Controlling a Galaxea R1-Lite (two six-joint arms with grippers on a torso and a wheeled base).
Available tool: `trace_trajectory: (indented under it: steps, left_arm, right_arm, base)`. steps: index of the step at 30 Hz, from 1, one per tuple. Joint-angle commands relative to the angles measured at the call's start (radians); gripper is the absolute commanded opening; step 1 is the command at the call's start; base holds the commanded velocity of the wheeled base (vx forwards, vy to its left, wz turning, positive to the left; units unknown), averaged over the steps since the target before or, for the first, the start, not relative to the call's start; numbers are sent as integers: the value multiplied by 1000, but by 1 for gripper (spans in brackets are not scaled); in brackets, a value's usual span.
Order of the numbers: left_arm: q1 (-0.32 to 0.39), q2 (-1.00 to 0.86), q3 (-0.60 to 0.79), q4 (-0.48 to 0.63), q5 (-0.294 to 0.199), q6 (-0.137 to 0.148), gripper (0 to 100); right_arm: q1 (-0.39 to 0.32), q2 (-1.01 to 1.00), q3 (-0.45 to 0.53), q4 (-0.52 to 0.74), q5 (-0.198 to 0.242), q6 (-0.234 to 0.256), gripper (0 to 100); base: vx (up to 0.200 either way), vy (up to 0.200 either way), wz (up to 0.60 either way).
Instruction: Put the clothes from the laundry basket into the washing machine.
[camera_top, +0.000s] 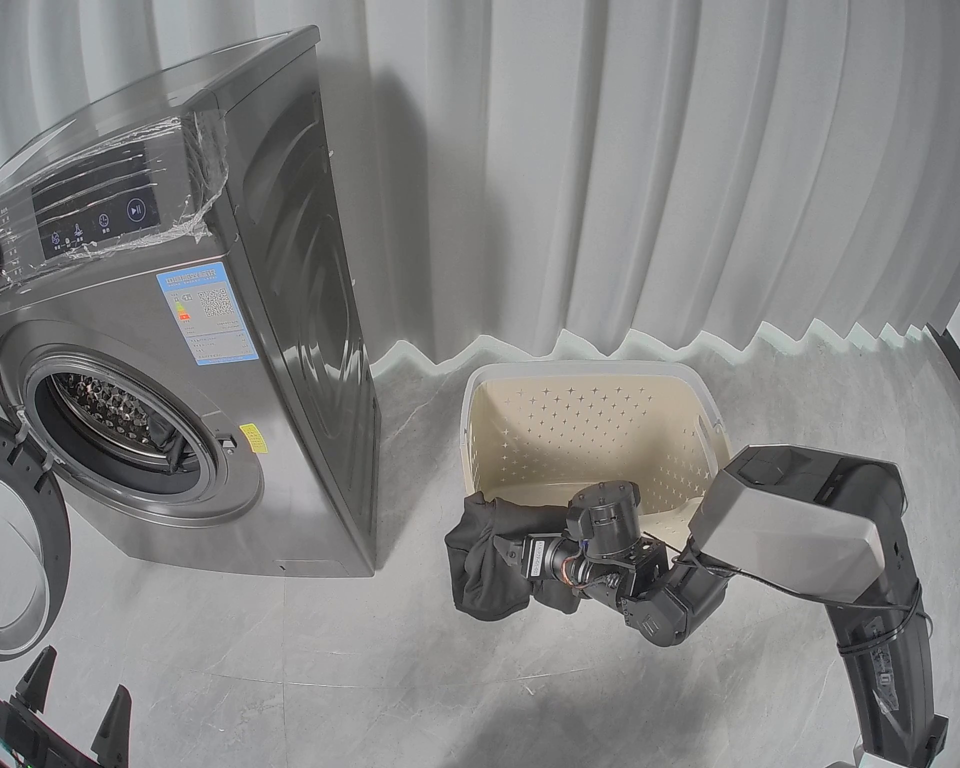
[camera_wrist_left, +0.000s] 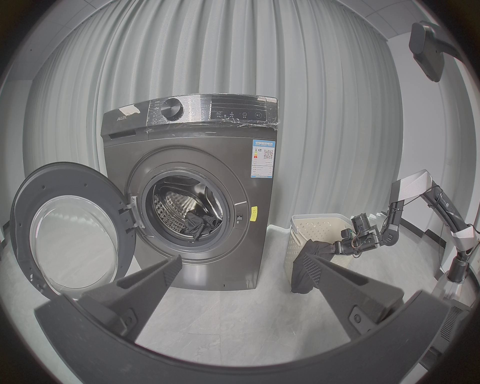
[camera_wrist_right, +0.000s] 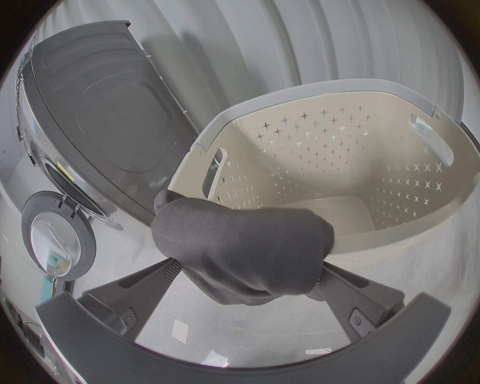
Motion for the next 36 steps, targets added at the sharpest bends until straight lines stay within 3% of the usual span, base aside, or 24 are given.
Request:
trace_trajectory:
  steps: [1, 5, 6, 22, 36]
  left_arm:
    - [1, -16, 16, 0, 0, -1, 100]
    - [1, -16, 16, 0, 0, -1, 100]
    - [1, -16, 16, 0, 0, -1, 100]
    - [1, -16, 16, 0, 0, -1, 100]
    - [1, -16, 16, 0, 2, -2, 100]
  right_arm:
    - [-5, 33, -27, -22, -1, 0, 100]
    - [-8, 41, -32, -36, -3, 1, 100]
    - [-8, 43, -32, -38, -3, 3, 0]
    - [10, 23, 8, -68, -3, 1, 0]
    - [58, -298, 275, -202, -3, -11, 0]
  base:
    - [0, 0, 0]
    - [0, 0, 0]
    - [0, 0, 0]
    - [0, 0, 0]
    - [0, 0, 0]
